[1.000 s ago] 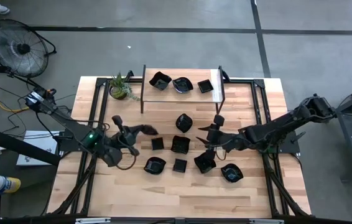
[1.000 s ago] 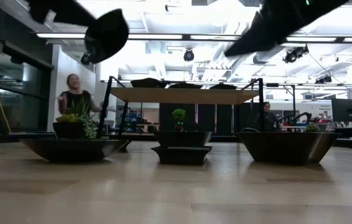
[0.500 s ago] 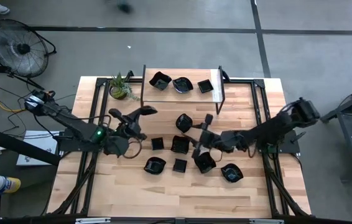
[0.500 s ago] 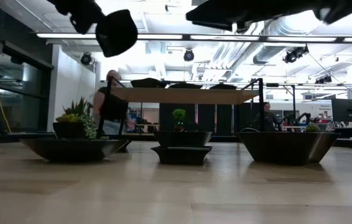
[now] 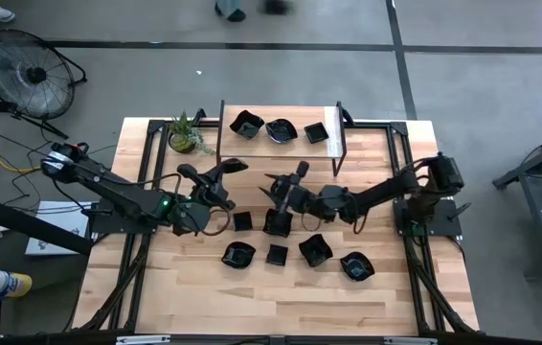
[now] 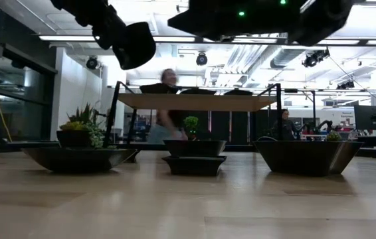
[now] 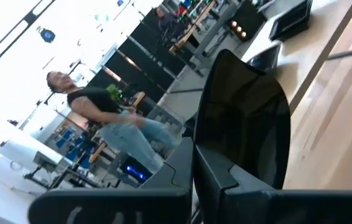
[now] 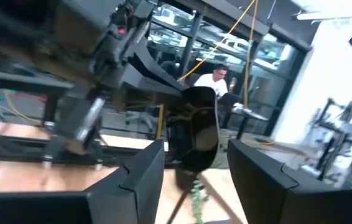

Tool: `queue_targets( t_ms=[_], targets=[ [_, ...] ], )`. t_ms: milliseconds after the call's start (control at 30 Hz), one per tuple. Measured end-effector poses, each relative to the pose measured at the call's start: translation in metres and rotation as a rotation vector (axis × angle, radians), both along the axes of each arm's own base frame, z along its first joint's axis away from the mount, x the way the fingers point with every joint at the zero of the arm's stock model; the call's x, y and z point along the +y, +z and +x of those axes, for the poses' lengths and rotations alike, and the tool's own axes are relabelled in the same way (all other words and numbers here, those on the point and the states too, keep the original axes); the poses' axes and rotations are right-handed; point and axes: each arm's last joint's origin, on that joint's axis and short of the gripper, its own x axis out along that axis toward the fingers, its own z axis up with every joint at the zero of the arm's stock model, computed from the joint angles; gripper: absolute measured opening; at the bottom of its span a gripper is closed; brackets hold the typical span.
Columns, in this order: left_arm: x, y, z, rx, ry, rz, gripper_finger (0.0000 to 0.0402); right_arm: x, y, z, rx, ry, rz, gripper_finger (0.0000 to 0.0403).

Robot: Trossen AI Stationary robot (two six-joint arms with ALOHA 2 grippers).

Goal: Pick & Place Mini shaped plates
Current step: Stack the black leaf-shaped plate on top of the black leaf-shaped plate on the shelf

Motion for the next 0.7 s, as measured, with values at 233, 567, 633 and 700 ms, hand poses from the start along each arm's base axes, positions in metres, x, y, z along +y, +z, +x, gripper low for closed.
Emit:
queue_targets(
  t_ms=[233,567,633,700],
  targets=[
    [-0.001,0.0,0.001,0.017,-0.009,0.006,0.0,-0.011,0.005,0.023,-0.001,-0.03,0.001,0.0172],
    [-0.001,0.0,0.001,0.018,-0.023,0.001,0.0,-0.03,0.012,0.04,0.069,-0.032,0.045,0.0172],
    [-0.001,0.0,0.001,0.019,-0.023,0.002,0.0,-0.033,0.014,0.041,0.066,-0.029,0.048,0.0172],
    [-0.001,0.0,0.001,0.02,-0.023,0.002,0.0,-0.035,0.013,0.041,0.068,-0.031,0.056,0.0172]
  ],
)
